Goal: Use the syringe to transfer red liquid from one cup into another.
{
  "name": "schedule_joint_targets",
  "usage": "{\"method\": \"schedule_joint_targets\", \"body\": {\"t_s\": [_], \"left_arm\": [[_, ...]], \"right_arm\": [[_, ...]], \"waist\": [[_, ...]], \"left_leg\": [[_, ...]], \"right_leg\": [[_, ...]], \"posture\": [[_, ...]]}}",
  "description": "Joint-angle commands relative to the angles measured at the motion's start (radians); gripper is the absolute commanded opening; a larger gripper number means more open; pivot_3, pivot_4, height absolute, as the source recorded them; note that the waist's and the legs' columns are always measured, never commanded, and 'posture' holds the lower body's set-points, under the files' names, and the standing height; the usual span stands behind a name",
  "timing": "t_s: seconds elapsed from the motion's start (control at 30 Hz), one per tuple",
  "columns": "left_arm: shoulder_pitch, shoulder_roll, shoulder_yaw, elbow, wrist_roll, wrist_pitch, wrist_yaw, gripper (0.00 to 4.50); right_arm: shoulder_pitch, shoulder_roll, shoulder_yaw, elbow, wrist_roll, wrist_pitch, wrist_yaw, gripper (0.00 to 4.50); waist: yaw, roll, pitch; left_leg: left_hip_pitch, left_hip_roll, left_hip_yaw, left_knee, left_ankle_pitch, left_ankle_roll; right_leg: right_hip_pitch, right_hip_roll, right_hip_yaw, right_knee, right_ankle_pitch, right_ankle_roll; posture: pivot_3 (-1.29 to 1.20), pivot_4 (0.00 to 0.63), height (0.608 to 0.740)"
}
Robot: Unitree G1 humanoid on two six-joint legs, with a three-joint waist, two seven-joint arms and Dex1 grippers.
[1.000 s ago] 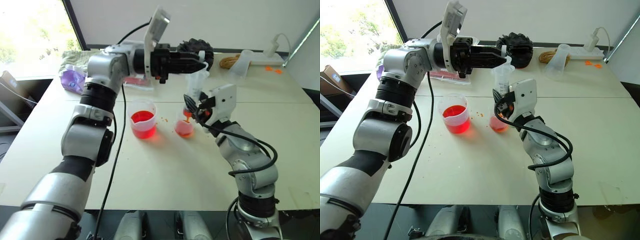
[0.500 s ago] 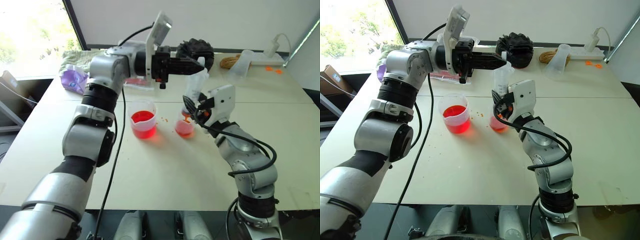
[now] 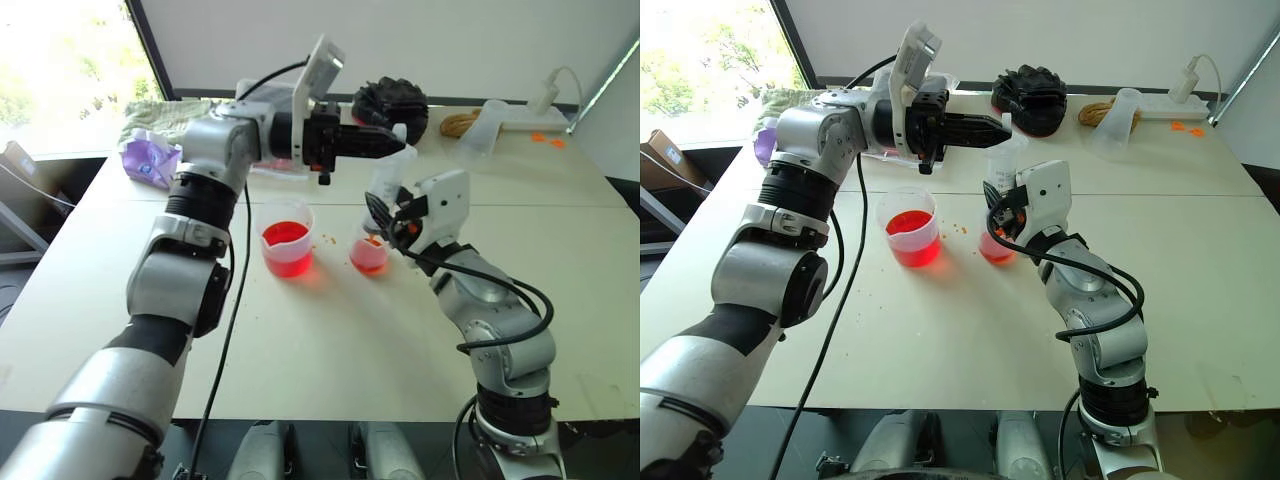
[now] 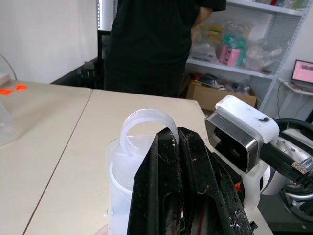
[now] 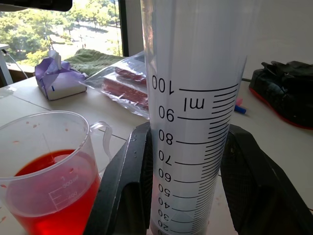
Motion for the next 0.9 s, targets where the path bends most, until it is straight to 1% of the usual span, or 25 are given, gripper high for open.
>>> {"method": "schedule_joint_targets", "body": {"t_s": [0.03,0.33,0.37,0.4,0.53,0.8,0.9], "left_arm": [[0.017,-0.011,-0.034,-0.034,0.007,0.026,-0.014,0.03],[0.031,0.001,-0.018,-0.07,-0.007,0.062,-0.001,0.03],[0.031,0.003,-0.016,-0.072,-0.01,0.066,-0.001,0.59],[0.033,0.004,-0.015,-0.078,-0.011,0.065,0.001,0.8],[0.047,0.012,-0.017,-0.106,-0.012,0.06,0.003,2.2],[0.063,0.07,0.018,-0.175,-0.036,0.093,0.028,2.2],[0.065,0.116,0.036,-0.198,-0.045,0.102,0.04,2.2]], "right_arm": [[-0.049,-0.009,-0.036,-0.053,0.011,-0.021,0.001,1.34],[-0.043,-0.015,-0.038,-0.048,0.015,-0.02,0.007,1.34],[-0.043,-0.016,-0.038,-0.048,0.015,-0.02,0.008,1.34],[-0.043,-0.016,-0.038,-0.048,0.016,-0.019,0.008,1.34],[-0.044,-0.017,-0.039,-0.048,0.019,-0.017,0.011,1.34],[-0.047,-0.022,-0.048,-0.05,0.024,-0.011,0.013,1.34],[-0.048,-0.023,-0.051,-0.051,0.028,-0.008,0.014,1.34]], "waist": [[0.0,0.0,0.0],[0.0,0.0,0.0],[0.0,0.0,0.0],[0.0,0.0,0.0],[0.0,0.0,0.0],[-0.002,0.0,0.0],[-0.001,0.0,0.0]], "left_leg": [[0.0,0.0,0.0,0.0,0.0,0.0],[0.0,0.0,0.0,0.0,0.0,0.0],[0.0,0.0,0.0,0.0,0.0,0.0],[0.0,0.0,0.0,0.0,0.0,0.0],[0.0,0.0,0.0,0.0,0.0,0.0],[0.0,0.0,0.0,0.0,0.0,0.0],[0.0,0.0,0.0,0.0,0.0,0.0]], "right_leg": [[0.0,0.0,0.0,0.0,0.0,0.0],[0.0,0.0,0.0,0.0,0.0,0.0],[0.0,0.0,0.0,0.0,0.0,0.0],[0.0,0.0,0.0,0.0,0.0,0.0],[0.0,0.0,0.0,0.0,0.0,0.0],[0.0,0.0,0.0,0.0,0.0,0.0],[0.0,0.0,0.0,0.0,0.0,0.0]], "posture": [[0.0,0.15,0.74],[0.0,0.15,0.74],[0.0,0.15,0.74],[0.0,0.15,0.74],[0.0,0.15,0.74],[0.0,0.15,0.74],[0.0,0.15,0.74]]}}
